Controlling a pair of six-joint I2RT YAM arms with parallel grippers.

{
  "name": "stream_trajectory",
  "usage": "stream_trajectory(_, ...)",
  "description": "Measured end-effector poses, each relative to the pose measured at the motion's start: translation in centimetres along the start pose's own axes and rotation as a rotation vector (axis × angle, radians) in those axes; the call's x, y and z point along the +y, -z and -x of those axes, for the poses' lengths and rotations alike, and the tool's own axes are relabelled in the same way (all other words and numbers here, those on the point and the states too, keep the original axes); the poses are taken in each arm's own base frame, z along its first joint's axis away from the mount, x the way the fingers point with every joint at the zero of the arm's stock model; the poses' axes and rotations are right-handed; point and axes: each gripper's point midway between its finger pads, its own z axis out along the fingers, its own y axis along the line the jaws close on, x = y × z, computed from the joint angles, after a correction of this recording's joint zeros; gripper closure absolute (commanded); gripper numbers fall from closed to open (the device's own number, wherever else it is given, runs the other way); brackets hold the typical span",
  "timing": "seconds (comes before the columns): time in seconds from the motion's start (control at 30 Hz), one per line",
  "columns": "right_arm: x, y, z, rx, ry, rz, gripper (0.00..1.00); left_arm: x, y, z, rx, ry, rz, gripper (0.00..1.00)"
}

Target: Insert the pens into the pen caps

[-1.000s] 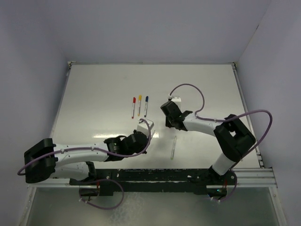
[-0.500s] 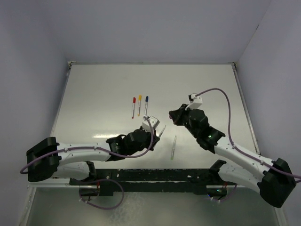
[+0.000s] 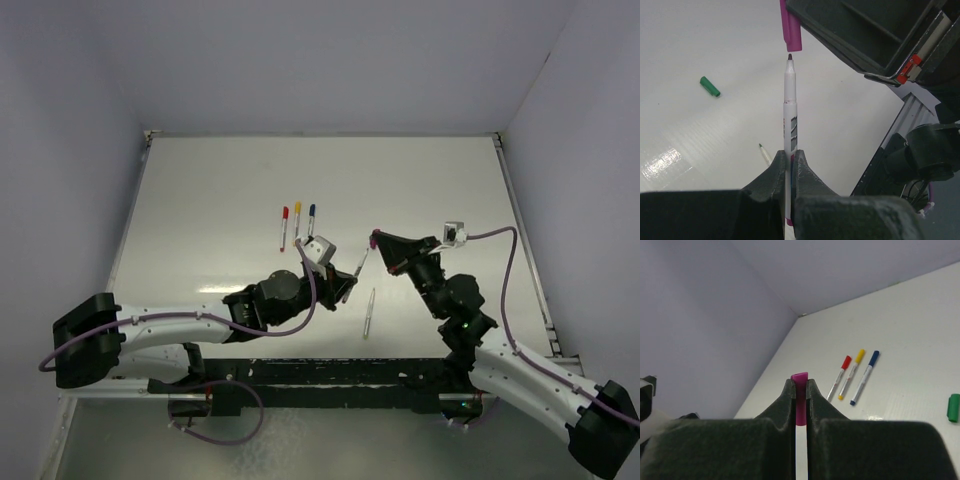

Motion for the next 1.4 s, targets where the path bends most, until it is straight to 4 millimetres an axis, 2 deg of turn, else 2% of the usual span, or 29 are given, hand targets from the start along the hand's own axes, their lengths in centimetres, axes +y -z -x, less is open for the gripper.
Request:
stream_trajectory(0.27,1.3,-0.2,1.4,-0.069,-0.05,0.057,1.0,-0.4,-0.2,0.3,-0.013,0.007,-0.018,1.0)
stream_trajectory(0.53,1.6,-0.7,0.7,-0.049,-0.07,0.077,1.0,-0.4,-0.2,0.3,-0.013,0.007,-0.018,1.0)
stream_trajectory(1.4,1.7,-0.7,0.3,-0.044,-0.078,0.095,1.0,-0.3,0.1,1.0,-0.036,0.011,-0.007,1.0)
